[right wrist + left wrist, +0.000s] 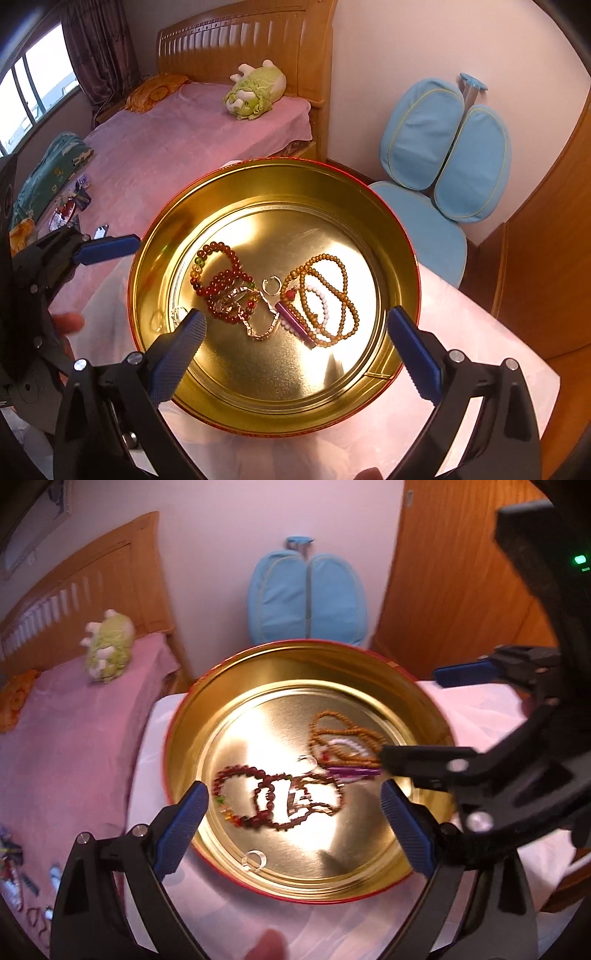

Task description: Organize jewelry

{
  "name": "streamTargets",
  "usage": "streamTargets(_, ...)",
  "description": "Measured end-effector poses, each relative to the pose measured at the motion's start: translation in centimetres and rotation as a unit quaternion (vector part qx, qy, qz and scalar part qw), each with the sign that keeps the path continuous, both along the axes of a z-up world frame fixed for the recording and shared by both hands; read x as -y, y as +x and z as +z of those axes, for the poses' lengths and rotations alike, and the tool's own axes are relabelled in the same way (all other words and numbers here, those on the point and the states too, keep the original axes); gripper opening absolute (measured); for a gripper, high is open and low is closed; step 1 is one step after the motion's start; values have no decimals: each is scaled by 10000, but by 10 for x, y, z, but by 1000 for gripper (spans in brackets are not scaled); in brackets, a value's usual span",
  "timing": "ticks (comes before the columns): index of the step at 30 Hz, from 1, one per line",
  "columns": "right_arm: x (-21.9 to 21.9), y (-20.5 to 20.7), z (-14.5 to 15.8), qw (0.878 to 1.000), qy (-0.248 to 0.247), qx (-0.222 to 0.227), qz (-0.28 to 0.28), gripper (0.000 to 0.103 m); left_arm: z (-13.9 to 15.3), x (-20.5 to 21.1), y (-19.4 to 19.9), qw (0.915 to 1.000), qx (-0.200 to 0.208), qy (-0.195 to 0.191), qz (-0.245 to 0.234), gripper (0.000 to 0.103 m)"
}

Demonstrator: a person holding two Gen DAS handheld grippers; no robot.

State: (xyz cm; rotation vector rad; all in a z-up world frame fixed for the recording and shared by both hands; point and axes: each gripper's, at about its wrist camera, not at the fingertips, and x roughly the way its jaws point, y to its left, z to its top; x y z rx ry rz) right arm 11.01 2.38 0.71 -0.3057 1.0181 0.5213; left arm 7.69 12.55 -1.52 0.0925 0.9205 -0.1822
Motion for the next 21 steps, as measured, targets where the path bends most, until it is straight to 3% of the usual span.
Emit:
streamTargets(4,-1,-3,1,9999,-63,69,37,99,-4,3,1,9992,54,332,206,92)
streamTargets(21,3,-10,7,9998,-16,174,-28,99,0,6,-11,9987,-5,468,207,92)
